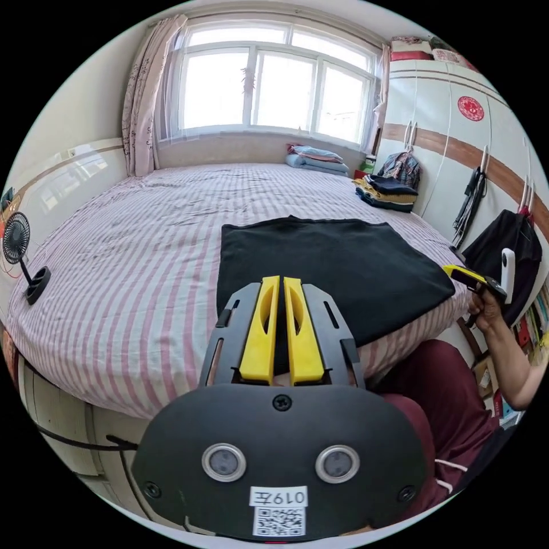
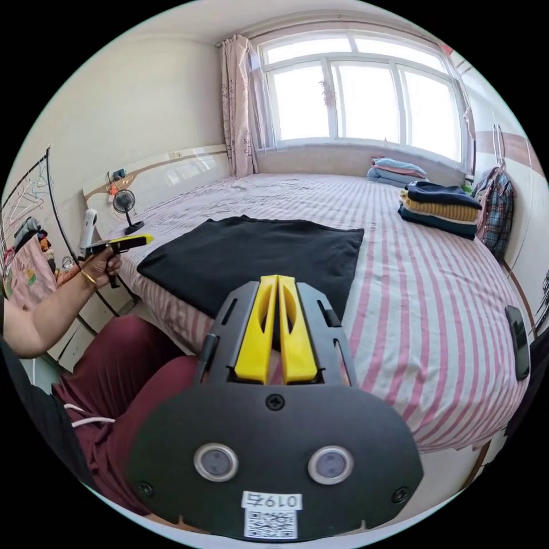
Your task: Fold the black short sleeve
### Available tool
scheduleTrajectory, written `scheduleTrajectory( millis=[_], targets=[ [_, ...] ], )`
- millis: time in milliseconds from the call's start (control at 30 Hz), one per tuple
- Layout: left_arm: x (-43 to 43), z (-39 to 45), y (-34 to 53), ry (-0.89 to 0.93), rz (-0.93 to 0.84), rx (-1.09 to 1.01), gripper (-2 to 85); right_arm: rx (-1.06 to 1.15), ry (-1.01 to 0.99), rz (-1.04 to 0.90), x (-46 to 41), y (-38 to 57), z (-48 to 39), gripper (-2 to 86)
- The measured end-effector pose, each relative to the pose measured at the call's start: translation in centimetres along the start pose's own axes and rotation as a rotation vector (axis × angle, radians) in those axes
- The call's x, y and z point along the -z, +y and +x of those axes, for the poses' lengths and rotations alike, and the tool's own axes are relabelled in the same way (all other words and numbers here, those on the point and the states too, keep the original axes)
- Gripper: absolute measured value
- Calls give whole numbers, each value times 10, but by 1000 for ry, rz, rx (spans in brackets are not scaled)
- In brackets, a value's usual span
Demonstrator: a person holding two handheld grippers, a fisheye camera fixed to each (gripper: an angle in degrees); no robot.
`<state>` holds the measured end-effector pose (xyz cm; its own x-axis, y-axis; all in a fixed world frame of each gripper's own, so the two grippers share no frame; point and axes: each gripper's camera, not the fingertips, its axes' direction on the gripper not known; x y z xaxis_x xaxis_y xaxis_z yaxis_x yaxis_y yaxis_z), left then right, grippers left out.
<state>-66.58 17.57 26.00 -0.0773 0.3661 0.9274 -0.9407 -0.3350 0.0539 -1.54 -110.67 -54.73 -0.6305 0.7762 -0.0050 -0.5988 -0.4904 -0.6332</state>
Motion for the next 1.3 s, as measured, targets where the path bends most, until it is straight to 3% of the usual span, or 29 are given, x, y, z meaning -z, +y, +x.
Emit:
scheduleTrajectory(
  millis=[167,367,567,667,733,867,1100,1300],
  targets=[
    [-40,-12,20,-67,-103,101,16,-38,54,-87,-32,10,-4,-6],
    [-25,-11,40,-12,9,127,30,-28,29,-91,-40,18,-15,5],
    [-11,-2,71,87,-31,109,80,-71,-5,-104,-23,24,-15,98],
    [-2,56,102,27,-25,-175,89,116,69,-62,-12,46,-59,84],
    [-4,92,122,-47,-35,-325,91,325,237,-64,-19,68,-107,81],
    [-20,141,147,-212,-82,-531,90,529,420,-95,-45,89,-152,87],
    [-42,168,161,-270,-122,-629,85,858,597,-165,-106,107,-212,90],
    [-58,174,181,-256,-149,-625,79,872,593,-206,-134,101,-231,79]
  ],
)
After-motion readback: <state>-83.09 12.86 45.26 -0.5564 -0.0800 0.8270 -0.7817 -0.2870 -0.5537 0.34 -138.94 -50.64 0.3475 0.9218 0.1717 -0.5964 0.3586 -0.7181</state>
